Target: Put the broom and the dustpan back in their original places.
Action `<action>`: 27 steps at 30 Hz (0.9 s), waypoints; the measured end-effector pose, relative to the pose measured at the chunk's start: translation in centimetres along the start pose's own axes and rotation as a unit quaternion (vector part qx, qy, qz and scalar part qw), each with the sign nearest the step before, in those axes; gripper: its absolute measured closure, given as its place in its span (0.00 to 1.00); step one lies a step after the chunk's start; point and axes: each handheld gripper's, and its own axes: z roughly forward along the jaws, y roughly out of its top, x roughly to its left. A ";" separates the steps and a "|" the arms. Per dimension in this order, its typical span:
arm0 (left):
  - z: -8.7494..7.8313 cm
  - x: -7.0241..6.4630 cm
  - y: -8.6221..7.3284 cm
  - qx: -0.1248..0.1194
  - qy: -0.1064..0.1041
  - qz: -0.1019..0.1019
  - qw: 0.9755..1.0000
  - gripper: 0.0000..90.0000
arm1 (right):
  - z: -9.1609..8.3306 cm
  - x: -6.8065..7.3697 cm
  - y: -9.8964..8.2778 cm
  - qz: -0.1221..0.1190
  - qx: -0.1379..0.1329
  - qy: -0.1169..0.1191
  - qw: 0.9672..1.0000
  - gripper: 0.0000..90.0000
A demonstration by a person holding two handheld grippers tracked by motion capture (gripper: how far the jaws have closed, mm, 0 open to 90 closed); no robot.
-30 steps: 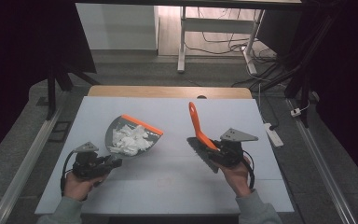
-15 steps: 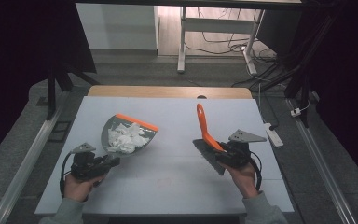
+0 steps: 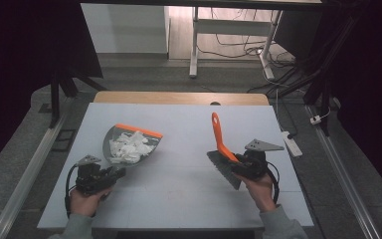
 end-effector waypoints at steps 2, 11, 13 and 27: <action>0.1 0.1 -0.1 0.000 0.002 -0.012 1.000 0.68 | -0.2 -0.1 -0.1 0.004 0.000 0.000 1.000 0.77; 1.0 0.6 -0.5 0.006 0.032 -0.048 0.998 0.68 | -0.7 -1.2 -0.9 0.025 0.007 -0.009 1.000 0.77; 1.3 0.7 -0.5 0.009 0.035 -0.047 0.998 0.68 | -0.6 -1.4 -1.1 0.028 0.009 -0.010 1.000 0.77; 2.9 1.2 -0.2 0.034 0.060 -0.056 0.996 0.68 | 0.4 -2.5 -1.8 0.048 0.030 -0.017 0.998 0.77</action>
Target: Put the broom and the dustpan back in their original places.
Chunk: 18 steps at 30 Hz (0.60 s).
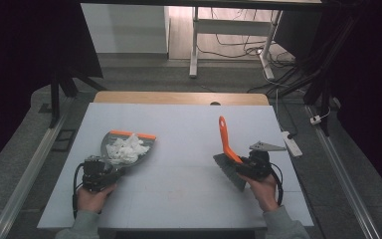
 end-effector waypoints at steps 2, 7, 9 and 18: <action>0.1 0.1 0.0 0.001 0.003 0.000 1.000 0.68 | 0.2 -0.1 -0.1 0.003 0.004 0.001 1.000 0.77; 0.5 0.2 0.0 0.007 0.011 -0.010 1.000 0.68 | 0.8 -0.2 -0.4 0.006 0.018 -0.002 1.000 0.77; 0.5 0.2 0.0 0.008 0.012 -0.012 1.000 0.68 | 1.0 -0.3 -0.5 0.008 0.022 -0.004 1.000 0.77; 0.9 0.1 -0.1 0.014 0.019 -0.016 1.000 0.68 | 1.7 -1.2 -1.0 0.025 0.042 -0.013 0.999 0.77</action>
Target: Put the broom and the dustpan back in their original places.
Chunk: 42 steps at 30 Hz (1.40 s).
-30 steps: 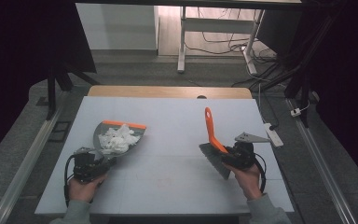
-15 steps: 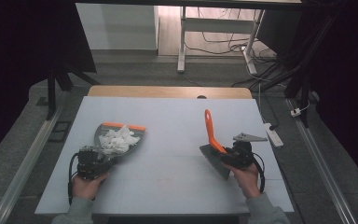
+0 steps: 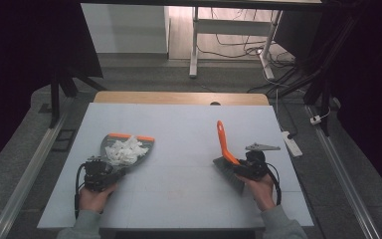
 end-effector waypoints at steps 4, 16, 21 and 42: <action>0.0 0.1 0.0 0.000 -0.003 -0.002 1.000 0.68 | 0.3 -0.4 -0.1 0.004 0.007 -0.003 1.000 0.77; -0.4 0.0 -0.1 -0.018 -0.010 0.002 1.000 0.43 | 0.6 -1.4 0.1 0.001 0.019 -0.027 0.999 0.77; -1.1 0.0 -0.2 -0.030 -0.007 0.013 0.999 0.34 | 0.6 -1.8 0.2 -0.016 0.026 -0.040 0.999 0.75; -2.0 -0.2 -0.2 -0.043 -0.009 0.047 0.998 0.31 | 1.3 -4.3 0.5 -0.019 0.075 -0.068 0.995 0.53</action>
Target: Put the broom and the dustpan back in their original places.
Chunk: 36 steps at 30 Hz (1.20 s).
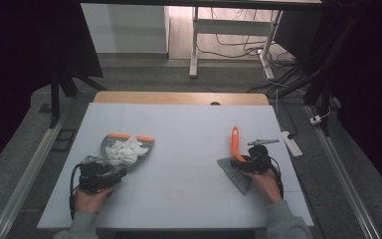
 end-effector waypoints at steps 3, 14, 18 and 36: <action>0.0 0.0 0.0 -0.001 -0.001 -0.002 1.000 0.30 | 0.1 -0.2 0.1 0.002 0.005 -0.001 1.000 0.52; -0.2 -0.2 0.1 0.000 -0.002 0.013 1.000 0.30 | -0.2 0.3 0.3 -0.017 0.002 -0.033 0.999 0.49; -0.7 -0.3 0.3 0.002 -0.008 0.031 0.999 0.32 | -0.9 0.7 0.4 -0.032 -0.018 -0.039 0.999 0.49; -0.6 -1.7 1.7 0.025 -0.097 0.136 0.986 0.34 | -4.0 4.0 -1.8 -0.123 -0.096 0.029 0.987 0.50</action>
